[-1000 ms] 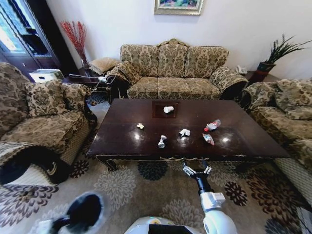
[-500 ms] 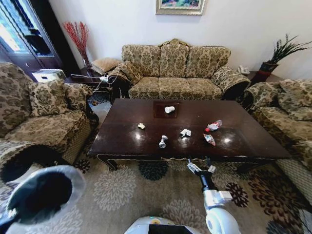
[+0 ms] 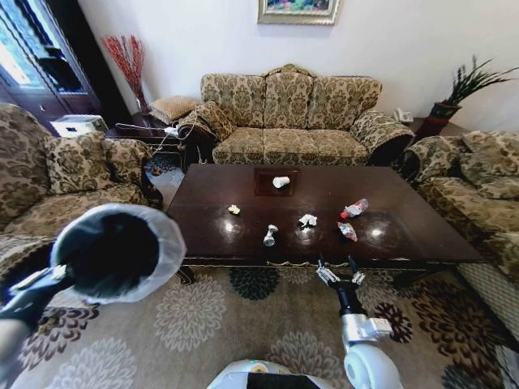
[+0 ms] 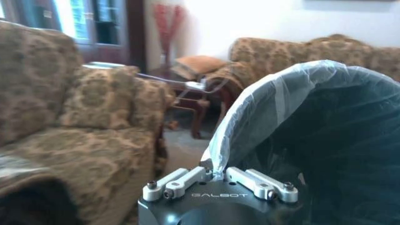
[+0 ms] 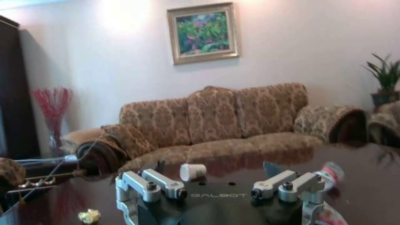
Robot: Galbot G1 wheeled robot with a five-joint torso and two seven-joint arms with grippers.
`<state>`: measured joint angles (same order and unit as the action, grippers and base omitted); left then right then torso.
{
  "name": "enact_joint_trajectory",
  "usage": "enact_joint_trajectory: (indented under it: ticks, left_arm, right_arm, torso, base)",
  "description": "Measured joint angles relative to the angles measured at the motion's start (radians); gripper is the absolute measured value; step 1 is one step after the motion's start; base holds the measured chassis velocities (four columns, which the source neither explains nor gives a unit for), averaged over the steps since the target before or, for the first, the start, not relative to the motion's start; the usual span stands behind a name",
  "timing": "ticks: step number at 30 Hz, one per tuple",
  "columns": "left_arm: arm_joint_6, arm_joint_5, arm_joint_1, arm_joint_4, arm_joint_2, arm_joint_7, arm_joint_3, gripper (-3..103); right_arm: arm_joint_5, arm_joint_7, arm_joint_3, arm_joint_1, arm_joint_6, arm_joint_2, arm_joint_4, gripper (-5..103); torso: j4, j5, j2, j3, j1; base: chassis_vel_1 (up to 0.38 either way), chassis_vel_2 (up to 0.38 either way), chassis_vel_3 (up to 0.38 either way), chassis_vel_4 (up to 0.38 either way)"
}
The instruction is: Move to the front of the table and place the trash on the table into the trash bin.
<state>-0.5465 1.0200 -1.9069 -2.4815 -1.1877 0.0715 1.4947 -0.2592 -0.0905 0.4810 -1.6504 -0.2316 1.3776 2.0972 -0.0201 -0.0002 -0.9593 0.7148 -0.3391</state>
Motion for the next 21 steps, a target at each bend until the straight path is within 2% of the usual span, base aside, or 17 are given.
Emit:
enact_joint_trajectory:
  ticks: [2, 3, 5, 6, 9, 14, 21]
  left_arm:
    - [0.0, -0.007, 0.028, 0.054, 0.094, 0.005, -0.054, 0]
    - [0.0, -0.007, 0.028, 0.054, 0.094, 0.005, -0.054, 0]
    - [0.01, -0.024, 0.05, 0.131, 0.19, 0.006, -0.097, 0]
    - [0.01, -0.024, 0.05, 0.131, 0.19, 0.006, -0.097, 0]
    - [0.03, -0.055, 0.1, 0.23, 0.274, 0.004, -0.163, 0]
    - [0.036, -0.064, 0.116, 0.257, 0.293, -0.005, -0.189, 0]
    - [0.04, -0.063, 0.121, 0.259, 0.308, -0.016, -0.19, 0]
  right_arm:
    - [0.03, 0.024, -0.019, 0.04, -0.008, -0.003, -0.004, 100]
    - [0.03, 0.024, -0.019, 0.04, -0.008, -0.003, -0.004, 100]
    - [0.063, 0.06, -0.038, 0.077, -0.021, -0.01, -0.01, 100]
    - [0.063, 0.06, -0.038, 0.077, -0.021, -0.01, -0.01, 100]
    - [0.06, 0.104, -0.068, 0.115, -0.056, 0.015, -0.036, 100]
    - [0.086, 0.128, -0.099, 0.139, -0.066, 0.063, -0.058, 100]
    - [0.095, 0.128, -0.101, 0.139, -0.048, 0.065, -0.044, 100]
  torso:
    - [0.0, -0.0001, 0.0, 0.0, 0.0]
    - [0.0, -0.0001, 0.0, 0.0, 0.0]
    - [-0.0001, -0.0001, 0.0, 0.0, 0.0]
    - [-0.0001, -0.0001, 0.0, 0.0, 0.0]
    - [0.0001, -0.0005, 0.0, 0.0, 0.0]
    - [-0.0002, 0.0002, 0.0, 0.0, 0.0]
    - [-0.0001, 0.0001, 0.0, 0.0, 0.0]
  base:
    - [0.0, 0.0, 0.0, 0.0]
    - [0.0, 0.0, 0.0, 0.0]
    - [0.0, 0.0, 0.0, 0.0]
    - [0.0, 0.0, 0.0, 0.0]
    - [0.0, 0.0, 0.0, 0.0]
    - [0.0, 0.0, 0.0, 0.0]
    - [-0.001, 0.022, -0.005, -0.03]
